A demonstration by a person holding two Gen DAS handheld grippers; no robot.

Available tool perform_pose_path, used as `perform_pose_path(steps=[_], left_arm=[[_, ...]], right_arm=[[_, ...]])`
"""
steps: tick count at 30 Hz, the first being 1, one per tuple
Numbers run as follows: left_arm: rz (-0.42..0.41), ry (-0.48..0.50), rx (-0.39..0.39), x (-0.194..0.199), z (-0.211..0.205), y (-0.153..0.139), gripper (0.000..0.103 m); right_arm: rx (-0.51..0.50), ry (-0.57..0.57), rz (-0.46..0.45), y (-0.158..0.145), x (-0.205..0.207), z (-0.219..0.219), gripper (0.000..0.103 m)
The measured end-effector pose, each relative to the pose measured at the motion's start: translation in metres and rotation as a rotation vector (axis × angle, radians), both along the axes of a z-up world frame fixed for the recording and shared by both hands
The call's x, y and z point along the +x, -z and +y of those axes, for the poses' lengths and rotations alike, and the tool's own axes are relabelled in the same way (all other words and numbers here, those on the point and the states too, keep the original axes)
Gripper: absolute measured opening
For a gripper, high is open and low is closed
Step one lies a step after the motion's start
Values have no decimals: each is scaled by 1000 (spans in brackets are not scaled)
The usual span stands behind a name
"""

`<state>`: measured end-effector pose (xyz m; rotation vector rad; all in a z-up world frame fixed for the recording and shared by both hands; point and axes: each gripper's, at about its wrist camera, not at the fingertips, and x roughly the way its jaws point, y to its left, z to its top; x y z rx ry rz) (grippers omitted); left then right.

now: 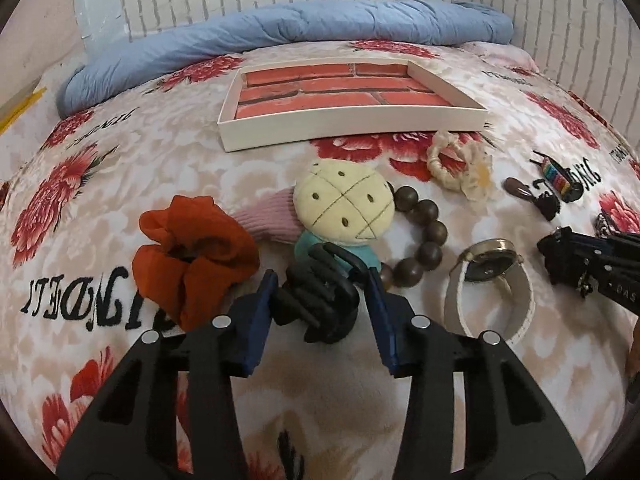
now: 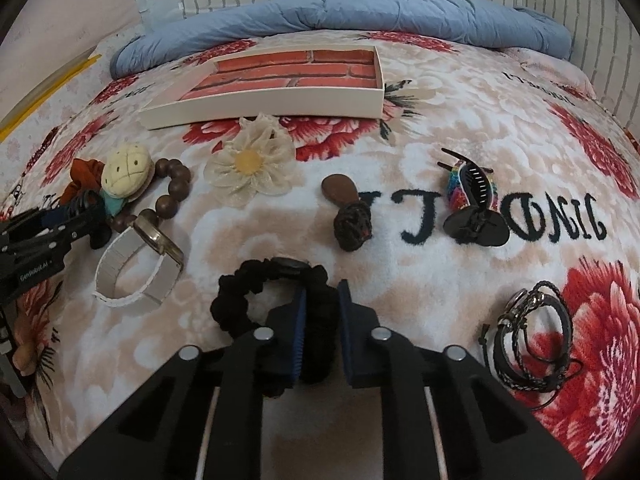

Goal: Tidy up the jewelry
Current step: 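Release the claw clip into the brick tray while the right tool drops the hair tie there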

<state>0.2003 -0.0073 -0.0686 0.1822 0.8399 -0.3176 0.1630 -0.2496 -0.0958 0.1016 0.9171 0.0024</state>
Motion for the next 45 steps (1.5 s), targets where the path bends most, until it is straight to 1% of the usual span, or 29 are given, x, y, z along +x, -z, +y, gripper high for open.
perform_pose_path(steps=[4, 7, 10, 13, 16, 20, 24, 25, 27, 30, 32, 35, 39, 42, 45], left_arm=[[1, -21, -36, -10, 9, -10, 43], [-34, -26, -59, -17, 14, -27, 43], [-47, -27, -73, -7, 14, -48, 43], [-38, -21, -77, 18, 7, -64, 43], [-39, -14, -66, 59, -4, -80, 43], [-15, -24, -41, 129, -21, -87, 43], [17, -41, -36, 196, -36, -80, 43], [21, -48, -15, 217, -43, -75, 43], [32, -55, 24, 249, -57, -64, 43], [66, -64, 41, 285, -70, -50, 43], [104, -72, 34, 308, -76, -40, 43], [154, -74, 13, 334, -80, -27, 44], [206, -96, 32, 360, -84, -6, 43], [232, -118, 31, 369, -80, 4, 44], [231, -118, 36, 373, -81, 5, 46]], right_arm=[[12, -9, -10, -9, -1, -1, 12], [23, -15, -34, -21, -1, -2, 12], [17, -27, -76, -42, 10, -3, 12], [18, -37, -99, -58, 31, -6, 12], [13, -49, -125, -76, 68, -9, 12], [29, -52, -140, -90, 137, -13, 12], [34, -63, -139, -88, 204, -14, 12], [25, -56, -131, -84, 226, -14, 12], [29, -40, -120, -77, 256, -16, 12], [16, -16, -99, -67, 299, -19, 12], [-2, 3, -79, -59, 324, -21, 12], [-8, 34, -49, -48, 349, -29, 12], [-71, 53, 7, -31, 371, -31, 12], [-128, 53, 49, -21, 380, -31, 12], [-127, 57, 102, -11, 385, -32, 12]])
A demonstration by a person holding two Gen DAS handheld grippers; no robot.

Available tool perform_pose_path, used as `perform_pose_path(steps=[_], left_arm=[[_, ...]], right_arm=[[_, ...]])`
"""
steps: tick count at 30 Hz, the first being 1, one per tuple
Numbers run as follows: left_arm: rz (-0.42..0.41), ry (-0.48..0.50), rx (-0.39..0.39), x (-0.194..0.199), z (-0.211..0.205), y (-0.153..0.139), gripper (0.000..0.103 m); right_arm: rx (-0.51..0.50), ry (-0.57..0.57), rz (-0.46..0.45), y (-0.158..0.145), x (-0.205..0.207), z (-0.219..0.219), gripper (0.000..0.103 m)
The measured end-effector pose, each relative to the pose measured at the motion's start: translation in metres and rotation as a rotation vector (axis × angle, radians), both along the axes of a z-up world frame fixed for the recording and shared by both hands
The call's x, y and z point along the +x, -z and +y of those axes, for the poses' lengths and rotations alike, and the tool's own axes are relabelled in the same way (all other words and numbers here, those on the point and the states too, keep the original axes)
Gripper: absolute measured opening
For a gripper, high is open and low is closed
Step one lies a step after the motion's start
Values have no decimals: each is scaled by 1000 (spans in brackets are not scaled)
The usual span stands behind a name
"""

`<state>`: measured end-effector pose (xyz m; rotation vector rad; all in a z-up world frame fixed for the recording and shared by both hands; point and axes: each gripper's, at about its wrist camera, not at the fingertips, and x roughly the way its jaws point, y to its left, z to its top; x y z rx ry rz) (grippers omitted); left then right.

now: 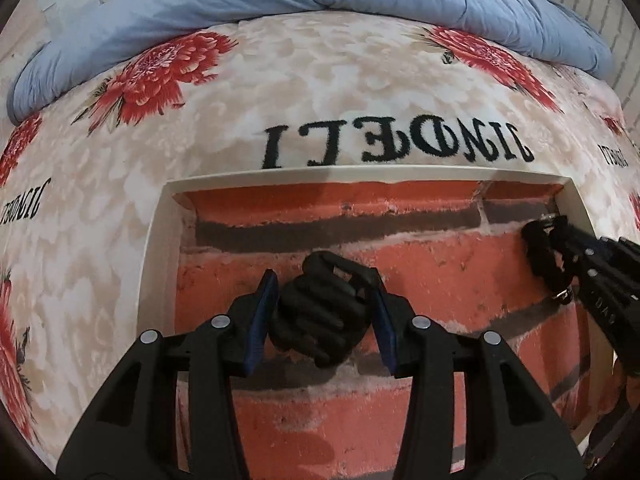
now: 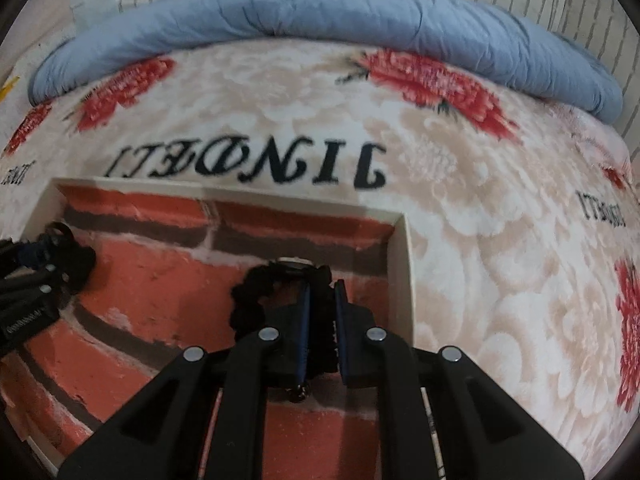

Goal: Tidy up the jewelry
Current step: 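Release the claw clip into the brick tray while the right tool drops the hair tie there, then grasp the white-strap watch with the left tool while the right tool grasps the black braided bracelet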

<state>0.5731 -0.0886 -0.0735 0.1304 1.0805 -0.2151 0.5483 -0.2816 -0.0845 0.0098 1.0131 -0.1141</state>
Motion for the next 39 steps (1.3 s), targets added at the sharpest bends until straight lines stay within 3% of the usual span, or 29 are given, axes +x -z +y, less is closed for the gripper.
perform_pose_path(steps=[2, 5, 9, 13, 15, 17, 22, 29, 35, 39], left_arm=[[0, 5, 6, 1, -2, 1, 58], [-14, -1, 4, -2, 1, -4, 66], [-69, 6, 15, -17, 6, -27, 77], [-148, 12, 10, -46, 14, -63, 91], [-169, 5, -8, -68, 21, -79, 95], [-176, 13, -31, -92, 27, -91, 98], [-217, -4, -35, -158, 45, -113, 98], [-199, -42, -139, -246, 69, -112, 98], [-194, -71, -145, -314, 71, -92, 98], [-155, -80, -172, -351, 68, -69, 98]], right_arm=[[0, 0, 9, 2, -1, 0, 14], [0, -10, 20, 0, -4, 3, 16], [36, -50, -21, -13, -17, 5, 59], [2, -96, -81, -37, -43, 11, 62], [13, -112, -117, -52, -67, 7, 79], [-3, -123, -159, -67, -96, 2, 85], [-75, -142, -188, -88, -172, -16, 91], [-84, -95, -225, -104, -266, -49, 92], [-35, -10, -267, -82, -341, -67, 92], [-79, 24, -271, -59, -379, -71, 92]])
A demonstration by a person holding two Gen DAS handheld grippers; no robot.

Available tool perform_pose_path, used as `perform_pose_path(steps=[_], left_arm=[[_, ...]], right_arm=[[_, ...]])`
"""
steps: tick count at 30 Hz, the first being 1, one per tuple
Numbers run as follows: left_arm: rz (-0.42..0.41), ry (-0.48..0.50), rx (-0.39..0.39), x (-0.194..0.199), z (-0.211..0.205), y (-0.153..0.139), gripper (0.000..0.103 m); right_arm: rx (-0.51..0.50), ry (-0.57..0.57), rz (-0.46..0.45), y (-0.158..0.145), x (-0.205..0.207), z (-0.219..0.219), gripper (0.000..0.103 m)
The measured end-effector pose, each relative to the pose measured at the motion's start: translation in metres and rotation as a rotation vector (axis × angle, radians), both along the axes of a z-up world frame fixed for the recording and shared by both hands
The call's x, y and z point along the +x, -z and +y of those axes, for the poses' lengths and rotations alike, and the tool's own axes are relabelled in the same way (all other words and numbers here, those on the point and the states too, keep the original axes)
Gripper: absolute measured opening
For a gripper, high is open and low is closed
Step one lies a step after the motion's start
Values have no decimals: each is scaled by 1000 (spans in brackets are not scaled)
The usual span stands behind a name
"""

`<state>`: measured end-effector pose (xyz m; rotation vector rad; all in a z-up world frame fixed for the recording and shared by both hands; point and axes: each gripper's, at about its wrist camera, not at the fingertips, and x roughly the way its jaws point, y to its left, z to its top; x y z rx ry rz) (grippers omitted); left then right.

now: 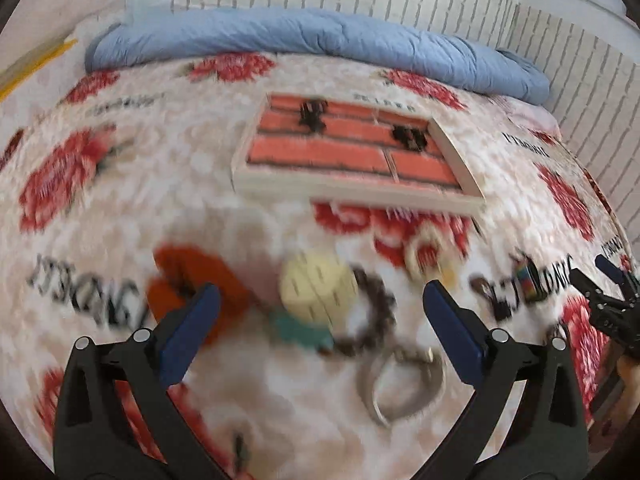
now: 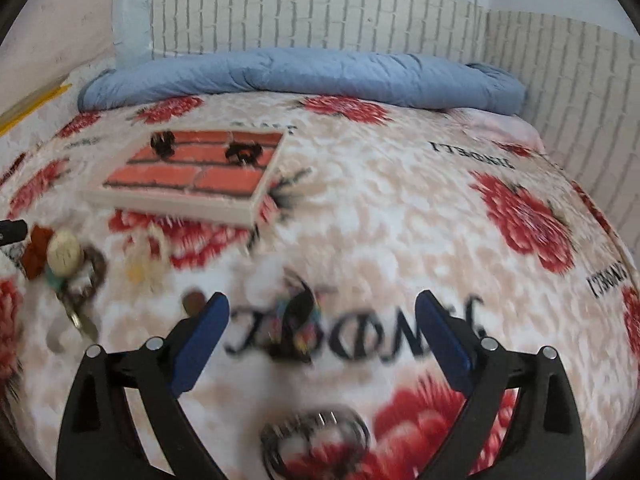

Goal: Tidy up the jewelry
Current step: 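Grasp the white-strap watch with the left tool while the right tool grasps the black braided bracelet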

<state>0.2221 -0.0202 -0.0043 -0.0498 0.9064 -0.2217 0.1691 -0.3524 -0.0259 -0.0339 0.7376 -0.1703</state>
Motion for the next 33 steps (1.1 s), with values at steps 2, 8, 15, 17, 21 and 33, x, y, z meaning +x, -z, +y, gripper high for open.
perform_pose_path(steps=[2, 8, 15, 17, 21, 33], left_arm=[[0, -6, 9, -14, -3, 10, 98], [-8, -21, 79, -38, -16, 40, 98], [6, -28, 109, -44, -13, 65, 98], [10, -21, 104, -44, -15, 67, 98], [9, -10, 113, -44, -18, 72, 98], [36, 4, 108, -35, -25, 80, 92]], right_arm=[[-12, 25, -3, 8, -16, -4, 92], [22, 62, 4, 29, -46, -15, 92], [17, 71, 43, 51, -60, -23, 92], [47, 80, 41, 52, -61, -28, 92], [73, 104, 59, 57, -60, -36, 92], [36, 111, 118, 68, -51, -30, 91]])
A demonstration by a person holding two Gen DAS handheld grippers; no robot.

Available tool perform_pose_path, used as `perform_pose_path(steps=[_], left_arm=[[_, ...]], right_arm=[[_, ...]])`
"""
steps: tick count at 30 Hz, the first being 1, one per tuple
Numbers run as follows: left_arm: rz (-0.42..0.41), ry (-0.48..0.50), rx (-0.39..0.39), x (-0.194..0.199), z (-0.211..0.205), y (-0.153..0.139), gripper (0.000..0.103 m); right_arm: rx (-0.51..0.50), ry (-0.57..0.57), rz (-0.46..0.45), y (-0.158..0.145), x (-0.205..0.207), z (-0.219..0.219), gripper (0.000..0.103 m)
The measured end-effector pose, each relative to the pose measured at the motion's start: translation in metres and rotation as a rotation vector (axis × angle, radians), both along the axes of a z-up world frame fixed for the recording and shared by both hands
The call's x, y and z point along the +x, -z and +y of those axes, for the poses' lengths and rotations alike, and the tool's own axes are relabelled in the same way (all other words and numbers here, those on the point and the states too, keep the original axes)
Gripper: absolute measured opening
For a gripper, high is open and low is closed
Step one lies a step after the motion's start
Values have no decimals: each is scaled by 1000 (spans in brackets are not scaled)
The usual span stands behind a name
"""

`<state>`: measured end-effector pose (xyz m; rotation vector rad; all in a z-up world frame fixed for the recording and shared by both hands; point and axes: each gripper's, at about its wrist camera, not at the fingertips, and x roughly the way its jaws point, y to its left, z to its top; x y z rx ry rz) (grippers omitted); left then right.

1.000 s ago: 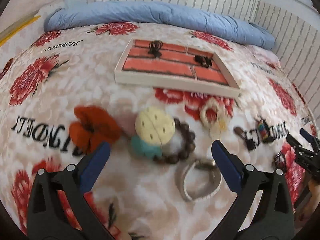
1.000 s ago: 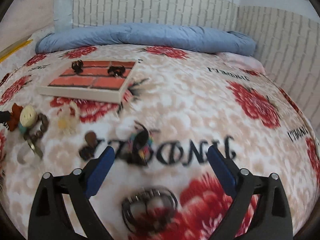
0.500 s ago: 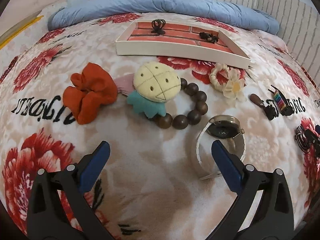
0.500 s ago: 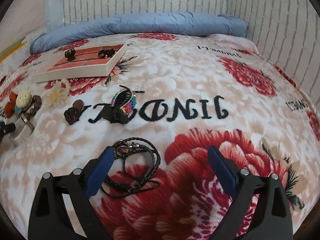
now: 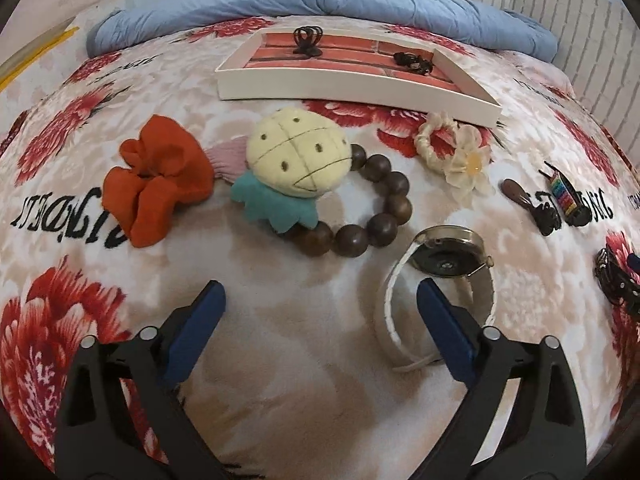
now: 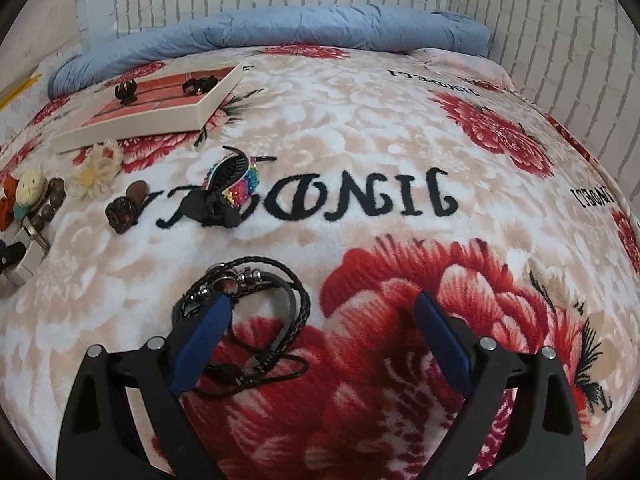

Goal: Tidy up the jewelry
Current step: 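Grasp the white-strap watch with the left tool while the right tool grasps the black braided bracelet, then lower the watch into the tray with the left tool while the right tool places the bracelet beside it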

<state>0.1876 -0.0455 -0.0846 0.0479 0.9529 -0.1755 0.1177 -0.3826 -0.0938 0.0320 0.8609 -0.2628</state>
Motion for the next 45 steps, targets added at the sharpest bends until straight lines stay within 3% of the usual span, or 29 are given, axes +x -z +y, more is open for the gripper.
perform_pose_path(steps=[7, 11, 20, 25, 27, 31, 32, 37, 45], left_arm=[[-1, 50, 38, 1, -14, 1, 79], [2, 95, 26, -2, -18, 2, 64], [12, 106, 14, -1, -19, 5, 63], [1, 115, 11, -4, -19, 4, 56], [-3, 117, 5, -4, -19, 4, 52], [-6, 138, -22, -6, -17, 2, 30], [-4, 149, -28, -6, -18, 2, 22], [-13, 162, -30, -7, -19, 0, 5], [-20, 194, -68, -10, -13, -6, 3]], right_arm=[[20, 6, 18, 3, 2, -4, 84], [18, 12, 27, 4, 3, -5, 74], [25, -8, 45, 5, 10, 0, 49], [58, -34, 41, 5, 11, 4, 27], [46, -38, 45, 5, 12, 8, 23], [43, -46, 47, 5, 13, 11, 14], [45, -45, 47, 5, 13, 12, 12], [43, -36, 38, 2, 13, 15, 8], [85, -44, -57, -24, 12, 28, 7]])
